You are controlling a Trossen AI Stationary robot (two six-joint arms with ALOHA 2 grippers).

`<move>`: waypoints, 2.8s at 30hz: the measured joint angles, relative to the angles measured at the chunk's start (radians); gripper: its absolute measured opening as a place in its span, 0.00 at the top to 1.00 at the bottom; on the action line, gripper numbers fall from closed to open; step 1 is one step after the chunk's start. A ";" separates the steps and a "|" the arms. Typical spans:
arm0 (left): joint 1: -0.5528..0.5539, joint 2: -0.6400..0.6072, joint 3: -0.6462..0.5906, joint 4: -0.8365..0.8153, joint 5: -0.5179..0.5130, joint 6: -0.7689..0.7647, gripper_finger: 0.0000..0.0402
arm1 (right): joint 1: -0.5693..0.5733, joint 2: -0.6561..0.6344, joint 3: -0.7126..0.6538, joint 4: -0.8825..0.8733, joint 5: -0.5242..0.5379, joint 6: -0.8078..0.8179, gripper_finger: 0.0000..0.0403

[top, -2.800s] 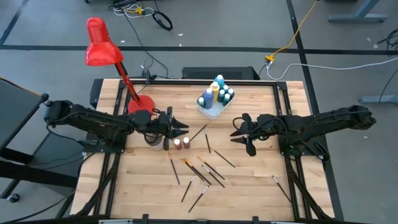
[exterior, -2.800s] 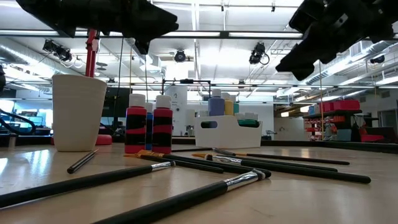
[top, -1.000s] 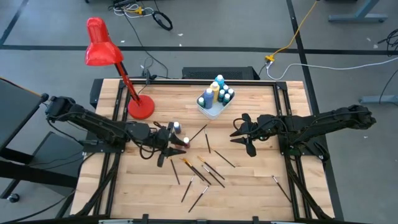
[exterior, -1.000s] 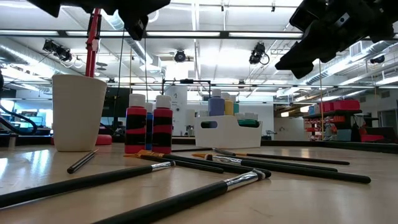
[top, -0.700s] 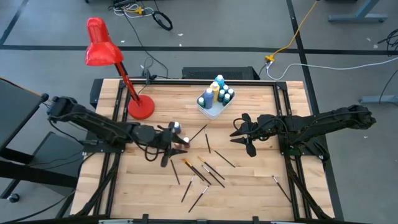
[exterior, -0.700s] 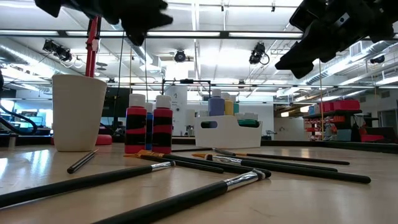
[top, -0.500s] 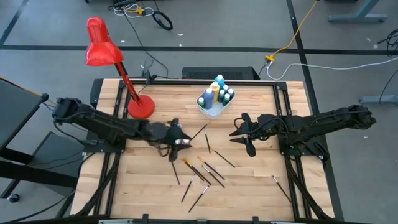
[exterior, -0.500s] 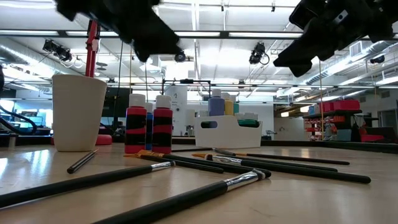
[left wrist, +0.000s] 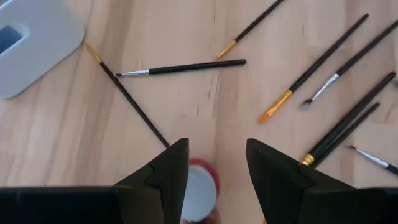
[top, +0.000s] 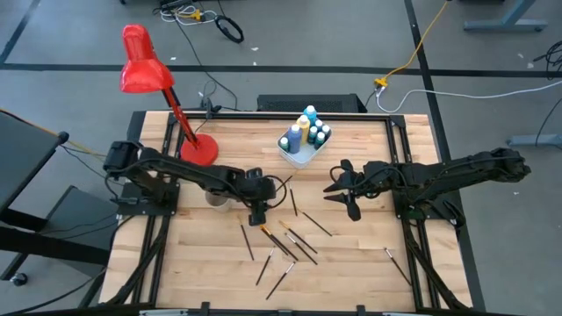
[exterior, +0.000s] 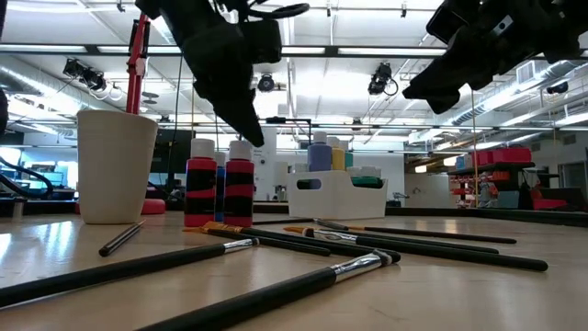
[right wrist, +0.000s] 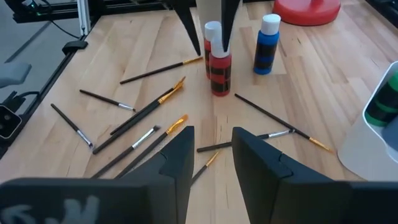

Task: Pick & Place Paint Supplies
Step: Put the small red paint bottle into the white bin

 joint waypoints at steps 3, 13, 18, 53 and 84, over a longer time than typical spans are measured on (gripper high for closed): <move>0.000 0.002 -0.001 -0.014 -0.059 0.005 0.57 | 0.000 0.000 0.000 0.002 0.000 0.000 0.72; 0.000 -0.014 -0.001 -0.045 -0.078 0.030 0.57 | 0.000 0.000 0.000 0.003 0.000 -0.002 0.72; 0.000 -0.014 -0.001 -0.115 -0.070 -0.037 0.57 | 0.000 0.000 0.000 0.004 0.000 -0.001 0.72; 0.128 -0.013 0.283 -0.057 -0.089 0.196 0.68 | 0.000 0.000 0.002 0.005 0.000 -0.003 0.72; 0.443 0.252 0.293 0.112 0.046 0.271 0.66 | -0.001 0.051 0.002 0.024 0.000 -0.026 0.72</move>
